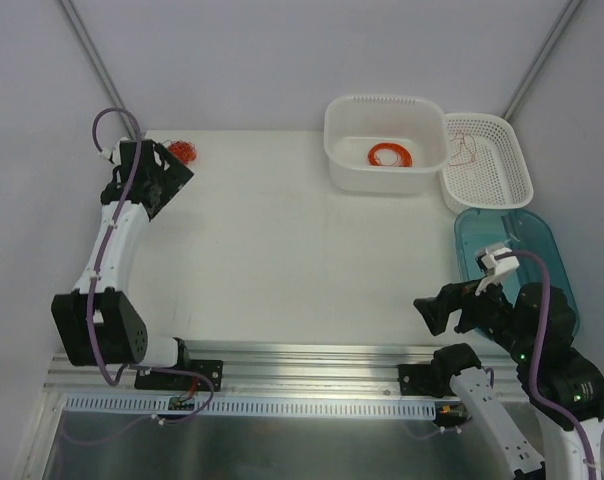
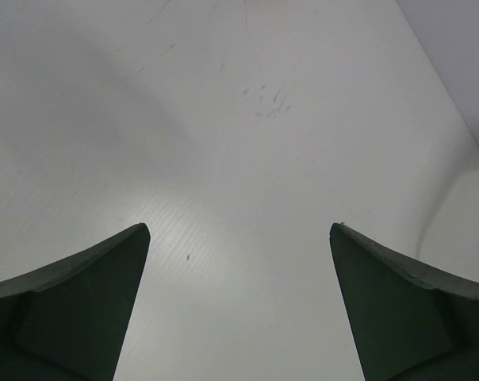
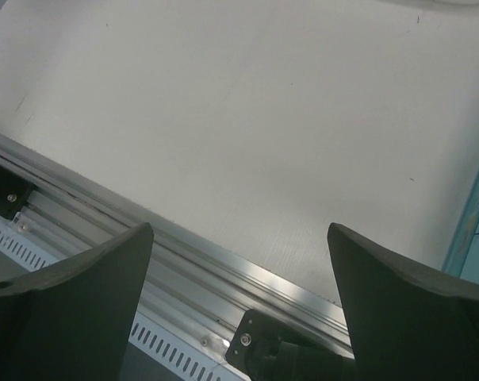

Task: Untangle the cables

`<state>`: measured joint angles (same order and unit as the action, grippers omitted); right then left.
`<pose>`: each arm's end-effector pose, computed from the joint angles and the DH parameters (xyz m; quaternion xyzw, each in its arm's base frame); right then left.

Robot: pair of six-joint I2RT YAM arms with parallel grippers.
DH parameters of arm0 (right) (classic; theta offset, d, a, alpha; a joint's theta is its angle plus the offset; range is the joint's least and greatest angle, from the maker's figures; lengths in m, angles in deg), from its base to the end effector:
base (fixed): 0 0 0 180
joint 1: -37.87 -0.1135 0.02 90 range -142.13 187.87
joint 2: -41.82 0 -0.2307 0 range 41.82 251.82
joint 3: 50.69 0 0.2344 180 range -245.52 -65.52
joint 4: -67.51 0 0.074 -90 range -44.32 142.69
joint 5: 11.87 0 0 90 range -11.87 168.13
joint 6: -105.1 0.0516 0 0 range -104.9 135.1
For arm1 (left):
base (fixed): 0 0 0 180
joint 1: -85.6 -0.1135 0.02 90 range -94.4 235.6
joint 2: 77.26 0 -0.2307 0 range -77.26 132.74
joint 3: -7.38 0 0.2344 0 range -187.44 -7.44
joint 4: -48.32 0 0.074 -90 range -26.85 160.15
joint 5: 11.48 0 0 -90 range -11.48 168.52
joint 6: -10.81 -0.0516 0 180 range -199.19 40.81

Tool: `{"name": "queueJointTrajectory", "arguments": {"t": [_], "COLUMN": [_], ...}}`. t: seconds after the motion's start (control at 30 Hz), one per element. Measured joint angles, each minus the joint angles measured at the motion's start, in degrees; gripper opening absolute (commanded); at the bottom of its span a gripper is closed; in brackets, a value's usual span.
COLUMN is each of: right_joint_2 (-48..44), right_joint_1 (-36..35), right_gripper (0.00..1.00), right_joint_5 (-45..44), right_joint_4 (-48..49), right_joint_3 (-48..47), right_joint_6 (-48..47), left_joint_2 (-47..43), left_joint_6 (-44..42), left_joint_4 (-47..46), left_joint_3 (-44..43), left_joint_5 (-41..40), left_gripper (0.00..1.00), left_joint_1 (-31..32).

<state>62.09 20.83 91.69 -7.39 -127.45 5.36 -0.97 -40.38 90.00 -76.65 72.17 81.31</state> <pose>0.0450 0.0265 0.3497 -0.2537 0.7676 0.1325 0.5735 0.3003 0.0282 0.2992 -0.3479 0.8102 -0.0925 0.4626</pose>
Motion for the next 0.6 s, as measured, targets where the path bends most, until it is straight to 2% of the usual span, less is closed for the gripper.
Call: {"name": "queueJointTrajectory", "arguments": {"t": [0.33,0.6], "right_joint_2": [0.2,1.0], "right_joint_1": [0.0,0.0], "right_gripper": [0.97,0.97], "right_joint_5": [0.2,-2.1], "right_joint_4": [4.9,7.8], "right_joint_3": [4.9,6.4], "right_joint_6": [3.8,8.1], "left_joint_2": [27.0,43.9], "left_joint_6": [6.7,8.3], "left_joint_4": [-15.1,-21.0], "left_joint_3": [-13.2,-25.7], "left_joint_5": [-3.3,-4.3], "left_gripper": [0.99,0.97], "left_joint_1": [-3.8,-6.3]}}
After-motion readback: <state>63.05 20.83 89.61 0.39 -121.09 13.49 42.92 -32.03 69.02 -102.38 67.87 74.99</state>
